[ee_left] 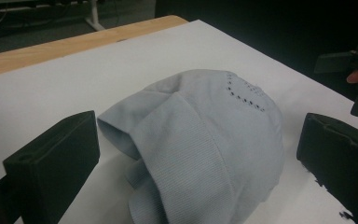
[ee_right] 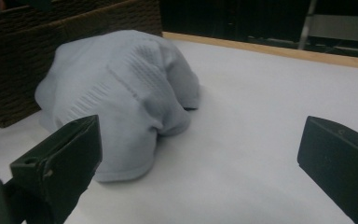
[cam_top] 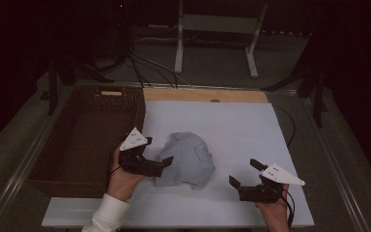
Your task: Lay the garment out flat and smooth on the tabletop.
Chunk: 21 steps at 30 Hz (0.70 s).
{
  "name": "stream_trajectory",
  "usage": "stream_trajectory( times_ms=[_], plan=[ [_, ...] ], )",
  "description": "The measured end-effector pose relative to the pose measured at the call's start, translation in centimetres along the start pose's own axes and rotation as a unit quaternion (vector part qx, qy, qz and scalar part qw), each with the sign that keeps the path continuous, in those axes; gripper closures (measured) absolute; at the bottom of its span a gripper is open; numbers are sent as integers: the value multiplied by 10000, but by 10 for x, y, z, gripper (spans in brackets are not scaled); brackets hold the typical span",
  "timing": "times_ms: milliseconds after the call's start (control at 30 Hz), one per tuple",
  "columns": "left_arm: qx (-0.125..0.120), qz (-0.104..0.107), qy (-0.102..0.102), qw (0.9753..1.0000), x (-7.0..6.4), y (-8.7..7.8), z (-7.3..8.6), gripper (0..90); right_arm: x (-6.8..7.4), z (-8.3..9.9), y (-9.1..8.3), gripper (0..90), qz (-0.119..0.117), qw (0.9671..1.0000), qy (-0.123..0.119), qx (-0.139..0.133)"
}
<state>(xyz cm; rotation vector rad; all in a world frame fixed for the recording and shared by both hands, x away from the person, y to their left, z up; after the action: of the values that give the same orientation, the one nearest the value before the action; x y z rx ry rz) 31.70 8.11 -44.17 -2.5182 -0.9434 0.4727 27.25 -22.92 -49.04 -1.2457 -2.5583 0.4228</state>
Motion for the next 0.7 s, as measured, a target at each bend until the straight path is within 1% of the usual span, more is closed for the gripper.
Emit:
stream_trajectory(
  times_ms=[33,67,100,133,167,200,233,267,300,400,433,567,700],
  plan=[
    [5,-12,2,10000,0,0,0,1,3,-4,4,3,-54,10000,-49,6],
    [5,-12,2,10000,0,0,0,1,3,-4,4,3,-54,10000,-49,6],
    [22,-29,28,10000,-1,1,0,1,7,-9,10,3,-117,9999,-74,4],
    [22,-29,28,10000,-1,1,0,1,7,-9,10,3,-117,9999,-74,4],
    [36,-35,59,10000,-1,1,1,1,11,-12,17,3,-179,9998,-107,52],
    [36,-35,59,10000,-1,1,1,1,11,-12,17,3,-179,9998,-107,52],
    [35,-31,63,10000,-1,1,1,1,14,-15,24,3,-240,9995,-135,121],
    [35,-31,63,10000,-1,1,1,1,14,-15,24,3,-240,9995,-135,121],
    [27,-23,46,10000,-1,1,1,1,19,-17,31,3,-306,9993,-166,155],
    [24,-20,47,10000,-1,0,1,1,21,-18,34,3,-343,9991,-178,185],
    [23,-21,53,10000,-1,0,1,1,27,-19,43,3,-461,9983,-209,280],
    [41,-40,93,9999,-1,1,1,1,34,-19,54,3,-572,9971,-211,455],
    [29,-29,92,9999,-2,1,1,1,38,-15,64,12,-677,9954,-134,668]
  ],
)
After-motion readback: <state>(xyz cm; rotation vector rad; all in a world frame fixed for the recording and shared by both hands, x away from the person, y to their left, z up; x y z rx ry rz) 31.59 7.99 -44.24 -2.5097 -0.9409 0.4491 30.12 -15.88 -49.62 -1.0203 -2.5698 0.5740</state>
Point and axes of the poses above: each handheld gripper's, and its own axes: y roughly forward along the jaws, z roughly out of its underside, x roughly to its left, the point moved 6 cm from there along y, roughly forward along the jaws, and after that the axes turned 1 degree about x, right-handed, at the moved point
